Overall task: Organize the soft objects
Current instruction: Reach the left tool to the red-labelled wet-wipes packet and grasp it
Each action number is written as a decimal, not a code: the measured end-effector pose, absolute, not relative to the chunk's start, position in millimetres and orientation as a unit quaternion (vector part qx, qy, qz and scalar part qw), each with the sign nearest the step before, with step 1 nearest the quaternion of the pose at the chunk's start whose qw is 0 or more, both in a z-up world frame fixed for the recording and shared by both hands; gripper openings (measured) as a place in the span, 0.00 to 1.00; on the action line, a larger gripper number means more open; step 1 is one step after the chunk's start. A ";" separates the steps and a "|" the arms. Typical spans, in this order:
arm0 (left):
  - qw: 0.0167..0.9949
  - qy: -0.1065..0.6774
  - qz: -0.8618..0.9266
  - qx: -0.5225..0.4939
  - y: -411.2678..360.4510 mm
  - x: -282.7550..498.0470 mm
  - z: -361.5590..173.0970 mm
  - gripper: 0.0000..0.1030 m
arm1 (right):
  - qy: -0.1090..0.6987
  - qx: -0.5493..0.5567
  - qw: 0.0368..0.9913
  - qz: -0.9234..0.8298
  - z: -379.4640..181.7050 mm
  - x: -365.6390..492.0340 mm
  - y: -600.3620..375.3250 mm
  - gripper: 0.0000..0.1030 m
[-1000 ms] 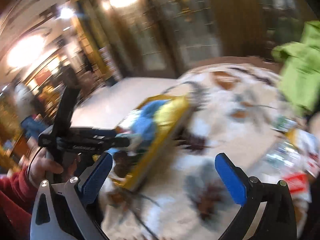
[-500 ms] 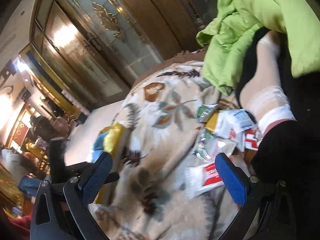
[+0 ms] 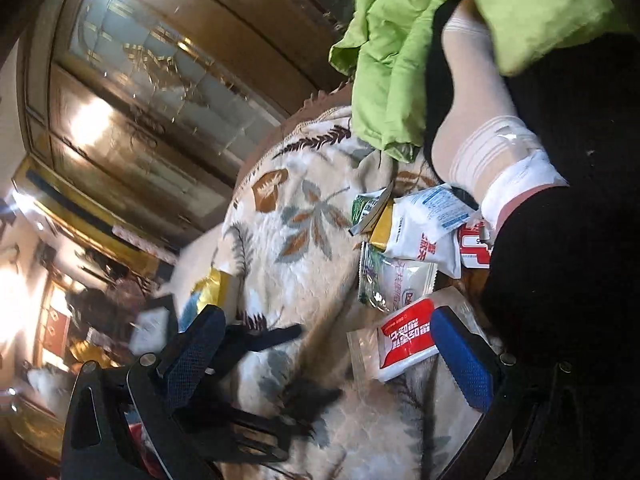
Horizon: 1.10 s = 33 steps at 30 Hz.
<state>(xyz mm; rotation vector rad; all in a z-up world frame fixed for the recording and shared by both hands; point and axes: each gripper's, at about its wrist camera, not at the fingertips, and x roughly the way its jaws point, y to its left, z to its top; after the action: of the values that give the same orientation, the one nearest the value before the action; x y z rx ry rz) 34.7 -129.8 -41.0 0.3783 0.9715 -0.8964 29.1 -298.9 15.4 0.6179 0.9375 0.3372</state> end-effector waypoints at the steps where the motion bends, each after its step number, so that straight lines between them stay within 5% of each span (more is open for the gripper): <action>1: 0.769 0.447 -0.418 0.188 -137.0 35.5 -43.1 0.76 | 0.444 0.295 0.831 0.158 14.4 28.5 -301.2 1.00; 24: 0.695 0.494 -0.474 0.219 -218.3 62.1 -83.2 0.75 | 0.419 0.339 0.834 0.121 22.2 35.5 -341.7 1.00; 25: 0.699 0.492 -0.470 0.219 -218.9 61.6 -83.2 0.72 | 0.423 0.332 0.834 0.120 21.7 37.2 -340.1 1.00; 26: 0.707 0.489 -0.460 0.221 -218.5 62.8 -83.1 0.58 | 0.429 0.323 0.835 0.120 20.7 40.9 -337.4 1.00; 29: 0.715 0.500 -0.450 0.190 -213.1 68.5 -82.4 0.51 | 0.447 0.306 0.831 0.127 16.6 56.9 -326.9 0.99; 31: 0.723 0.511 -0.438 0.157 -206.5 75.0 -82.0 0.48 | 0.465 0.284 0.827 0.135 13.7 72.3 -316.8 0.97; 33: 0.728 0.520 -0.426 0.134 -199.4 78.7 -82.0 0.47 | 0.478 0.251 0.831 0.134 12.1 90.7 -305.9 0.76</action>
<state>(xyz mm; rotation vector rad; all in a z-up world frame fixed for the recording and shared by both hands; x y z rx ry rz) 78.7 -199.4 -82.0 0.2957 1.1453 -0.9397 90.7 -305.9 12.1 0.5326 1.0142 0.2832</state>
